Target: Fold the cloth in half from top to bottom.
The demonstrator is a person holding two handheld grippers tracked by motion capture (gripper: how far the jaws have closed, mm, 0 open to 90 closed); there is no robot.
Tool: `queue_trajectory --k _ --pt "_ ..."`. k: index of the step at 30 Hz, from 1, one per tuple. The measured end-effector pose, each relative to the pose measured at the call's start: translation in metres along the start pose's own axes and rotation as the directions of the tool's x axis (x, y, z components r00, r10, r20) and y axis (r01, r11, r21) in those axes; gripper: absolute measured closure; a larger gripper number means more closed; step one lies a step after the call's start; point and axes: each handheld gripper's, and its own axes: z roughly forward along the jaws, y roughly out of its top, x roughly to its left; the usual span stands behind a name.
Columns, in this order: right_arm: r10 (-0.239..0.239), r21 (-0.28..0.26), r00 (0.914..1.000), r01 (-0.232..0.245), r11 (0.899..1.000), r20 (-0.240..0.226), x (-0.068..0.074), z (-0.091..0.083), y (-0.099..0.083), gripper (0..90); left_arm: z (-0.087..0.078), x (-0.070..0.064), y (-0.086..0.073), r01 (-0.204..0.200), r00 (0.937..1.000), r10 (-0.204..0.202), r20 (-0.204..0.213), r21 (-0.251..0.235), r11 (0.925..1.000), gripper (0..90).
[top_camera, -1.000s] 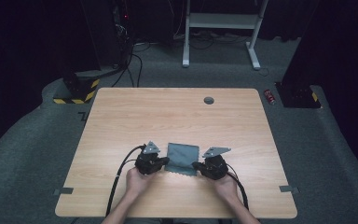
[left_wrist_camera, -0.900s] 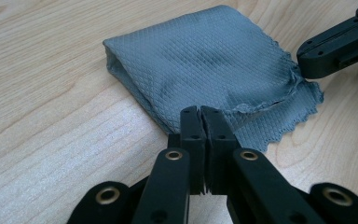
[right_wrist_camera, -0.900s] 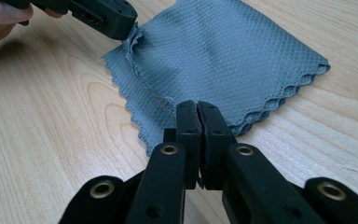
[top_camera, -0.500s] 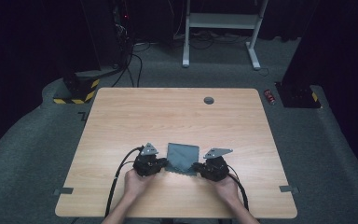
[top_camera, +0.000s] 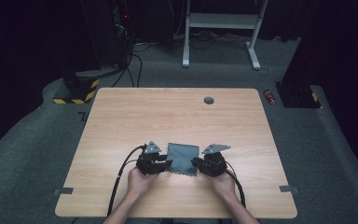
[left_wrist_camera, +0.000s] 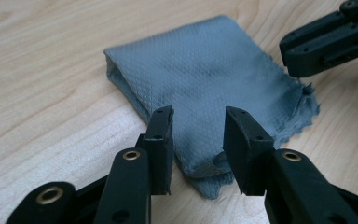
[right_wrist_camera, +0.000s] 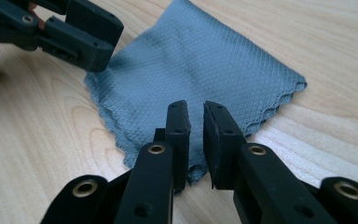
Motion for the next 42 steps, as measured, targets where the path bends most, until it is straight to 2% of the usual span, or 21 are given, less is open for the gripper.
queue_trajectory --k 4,10,14,18,22,27,31,40,42 --pt "-0.003 0.026 1.0 0.003 1.0 -0.007 0.001 0.004 -0.002 79.9 0.001 -0.001 -0.002 -0.015 0.9999 0.015 -0.008 0.02 0.9997 62.3" --pt "-0.028 0.038 0.9993 0.029 0.999 -0.027 0.007 0.0 -0.009 78.2 0.0 0.001 -0.007 -0.013 0.9997 0.014 -0.019 0.038 0.9992 61.6" --pt "-0.063 0.054 0.9978 0.064 0.996 -0.019 0.014 -0.003 -0.017 77.1 -0.001 0.001 -0.01 -0.015 0.9995 0.016 -0.027 0.043 0.999 61.5" --pt "-0.096 0.061 0.9953 0.096 0.993 -0.004 0.017 -0.005 -0.019 76.7 -0.004 0.002 -0.012 -0.039 0.9979 0.042 -0.049 0.053 0.9978 61.1" --pt "-0.119 0.063 0.9929 0.119 0.991 -0.003 0.018 -0.007 -0.022 76.5 -0.009 0.005 -0.014 -0.023 0.9985 0.025 -0.048 0.05 0.9985 60.5" --pt "-0.064 0.008 0.9979 0.064 0.998 -0.002 0.011 -0.014 -0.015 76.7 -0.013 0.01 -0.005 -0.022 0.998 0.024 -0.058 0.032 0.9993 60.0" --pt "-0.03 -0.021 0.9994 0.031 0.999 0.017 0.002 -0.011 -0.003 77.4 -0.012 0.013 0.007 -0.023 0.9975 0.024 -0.067 0.011 0.9997 59.5" --pt "0.015 -0.041 0.9977 -0.013 0.999 0.065 -0.01 0.013 0.024 79.1 0.012 0.011 0.038 -0.028 0.9991 0.028 -0.031 -0.021 0.9994 59.6" --pt "0.029 -0.048 0.997 -0.026 0.999 0.072 -0.012 0.018 0.029 79.5 0.018 0.011 0.042 -0.028 0.9991 0.027 -0.031 -0.011 0.9996 59.6"
